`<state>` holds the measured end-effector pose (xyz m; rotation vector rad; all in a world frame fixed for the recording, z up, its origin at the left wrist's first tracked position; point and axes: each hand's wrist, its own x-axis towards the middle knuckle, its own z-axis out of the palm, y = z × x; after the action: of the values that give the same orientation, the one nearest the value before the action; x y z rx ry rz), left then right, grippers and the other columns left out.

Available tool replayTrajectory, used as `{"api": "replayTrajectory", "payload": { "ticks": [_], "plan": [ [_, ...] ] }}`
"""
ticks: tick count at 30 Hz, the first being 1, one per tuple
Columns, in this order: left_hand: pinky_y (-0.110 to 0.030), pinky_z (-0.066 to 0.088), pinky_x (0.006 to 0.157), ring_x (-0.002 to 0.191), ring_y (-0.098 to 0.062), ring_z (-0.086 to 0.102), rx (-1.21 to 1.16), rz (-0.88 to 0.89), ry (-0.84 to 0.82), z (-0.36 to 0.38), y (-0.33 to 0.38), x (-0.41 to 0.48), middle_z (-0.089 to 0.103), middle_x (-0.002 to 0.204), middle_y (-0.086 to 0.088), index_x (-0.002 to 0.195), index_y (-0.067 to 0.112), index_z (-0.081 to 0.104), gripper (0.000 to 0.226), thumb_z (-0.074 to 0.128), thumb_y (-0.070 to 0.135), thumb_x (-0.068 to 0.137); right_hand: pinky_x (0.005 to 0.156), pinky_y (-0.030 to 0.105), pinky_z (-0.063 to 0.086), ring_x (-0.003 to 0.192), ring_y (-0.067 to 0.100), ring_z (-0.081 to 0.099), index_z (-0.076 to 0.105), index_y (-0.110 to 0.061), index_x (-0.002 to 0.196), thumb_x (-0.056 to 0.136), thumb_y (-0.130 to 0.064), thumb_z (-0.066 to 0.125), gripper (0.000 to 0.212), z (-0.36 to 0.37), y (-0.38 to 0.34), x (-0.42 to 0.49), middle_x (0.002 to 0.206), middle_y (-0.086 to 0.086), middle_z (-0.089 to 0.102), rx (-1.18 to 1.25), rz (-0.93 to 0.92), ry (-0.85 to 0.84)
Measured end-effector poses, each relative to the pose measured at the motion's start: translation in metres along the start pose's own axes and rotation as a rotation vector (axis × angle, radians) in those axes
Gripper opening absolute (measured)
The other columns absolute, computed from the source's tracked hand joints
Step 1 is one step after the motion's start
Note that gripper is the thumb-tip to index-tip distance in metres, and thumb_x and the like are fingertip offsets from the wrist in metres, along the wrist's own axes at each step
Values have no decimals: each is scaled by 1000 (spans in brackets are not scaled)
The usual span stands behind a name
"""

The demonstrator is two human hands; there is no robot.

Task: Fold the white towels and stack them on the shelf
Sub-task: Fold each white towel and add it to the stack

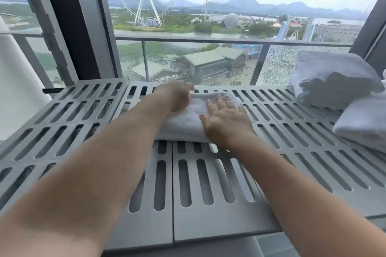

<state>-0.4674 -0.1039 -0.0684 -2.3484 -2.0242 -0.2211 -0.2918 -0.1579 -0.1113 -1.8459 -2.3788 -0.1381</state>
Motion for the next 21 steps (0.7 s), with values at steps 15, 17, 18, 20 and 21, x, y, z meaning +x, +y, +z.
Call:
{"api": "replayTrajectory", "payload": {
  "ticks": [15, 17, 18, 20, 21],
  "plan": [
    [-45, 48, 88, 124, -38, 55, -29, -184, -53, 14, 67, -45, 52, 142, -17, 148, 6, 34, 56, 25, 43, 108, 94, 48, 46, 120, 40, 55, 41, -15, 142, 87, -68, 55, 78, -7, 100, -15, 130, 20, 60, 337, 483, 317],
    [-44, 47, 81, 120, -38, 58, -88, -219, 4, 15, 79, -52, 55, 137, -17, 144, 5, 34, 47, 25, 35, 109, 84, 43, 47, 114, 40, 60, 39, -11, 136, 82, -66, 63, 80, -11, 107, -20, 127, 20, 63, 458, 542, 395],
    [-45, 47, 81, 119, -37, 58, -123, -236, 16, 15, 85, -54, 57, 136, -17, 143, 4, 34, 44, 25, 30, 109, 80, 42, 45, 113, 40, 62, 37, -12, 137, 82, -65, 64, 81, -14, 109, -22, 127, 19, 63, 468, 565, 404],
    [-48, 50, 85, 120, -38, 58, -172, -252, 40, 17, 93, -57, 56, 137, -18, 147, 1, 29, 45, 24, 25, 109, 75, 41, 46, 107, 38, 66, 42, -11, 134, 81, -71, 58, 82, -18, 113, -31, 123, 16, 66, 458, 625, 307],
    [-49, 50, 87, 121, -39, 57, -193, -260, 51, 18, 96, -59, 56, 139, -19, 151, 1, 25, 48, 23, 26, 110, 70, 41, 51, 94, 36, 71, 49, -10, 127, 80, -76, 55, 81, -20, 112, -36, 114, 14, 70, 487, 650, 211]
  ]
}}
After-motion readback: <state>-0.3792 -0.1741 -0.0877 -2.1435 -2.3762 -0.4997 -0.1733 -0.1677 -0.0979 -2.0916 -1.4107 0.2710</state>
